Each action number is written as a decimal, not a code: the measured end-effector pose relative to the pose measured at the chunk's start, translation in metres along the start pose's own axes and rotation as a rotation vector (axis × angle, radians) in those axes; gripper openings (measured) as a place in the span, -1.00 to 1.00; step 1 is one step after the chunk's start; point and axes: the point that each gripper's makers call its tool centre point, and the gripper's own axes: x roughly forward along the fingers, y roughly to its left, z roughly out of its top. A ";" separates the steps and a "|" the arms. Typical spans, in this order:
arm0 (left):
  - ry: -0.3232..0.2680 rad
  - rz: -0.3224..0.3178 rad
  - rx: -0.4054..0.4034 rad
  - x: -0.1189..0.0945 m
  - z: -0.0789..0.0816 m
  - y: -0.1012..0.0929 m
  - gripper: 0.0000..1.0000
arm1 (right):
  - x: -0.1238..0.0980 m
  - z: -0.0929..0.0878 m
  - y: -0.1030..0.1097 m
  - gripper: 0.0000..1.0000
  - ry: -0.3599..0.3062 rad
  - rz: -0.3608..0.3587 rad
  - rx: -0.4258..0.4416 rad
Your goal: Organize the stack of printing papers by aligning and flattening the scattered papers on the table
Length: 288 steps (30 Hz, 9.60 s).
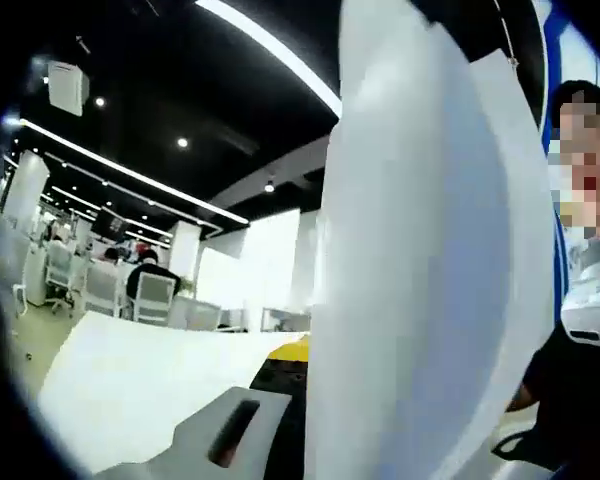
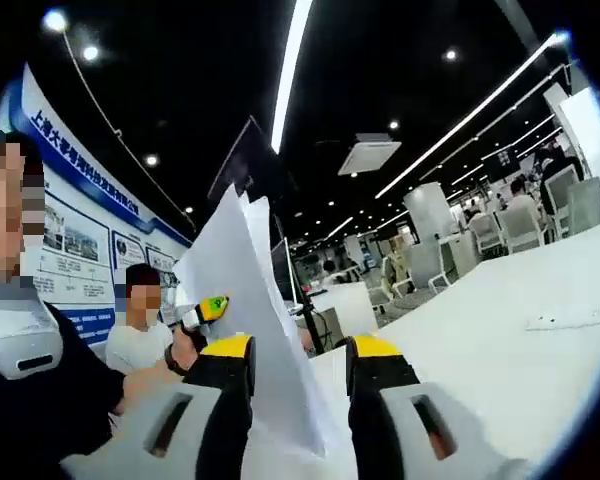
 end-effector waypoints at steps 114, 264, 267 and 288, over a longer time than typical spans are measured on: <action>0.092 -0.315 -0.054 0.091 -0.083 -0.069 -0.53 | -0.071 -0.070 0.020 -0.57 0.266 -0.040 -0.313; -0.123 -0.287 -0.022 0.048 0.059 -0.060 -0.90 | -0.090 0.027 0.020 -0.43 -0.212 0.008 -0.050; -0.114 -0.203 -0.029 0.046 0.048 -0.036 -0.90 | -0.089 0.023 0.018 -0.91 -0.180 -0.005 -0.079; 0.153 0.113 0.175 0.049 -0.128 0.026 -0.86 | -0.113 -0.032 -0.032 -1.00 -0.015 -0.357 -0.425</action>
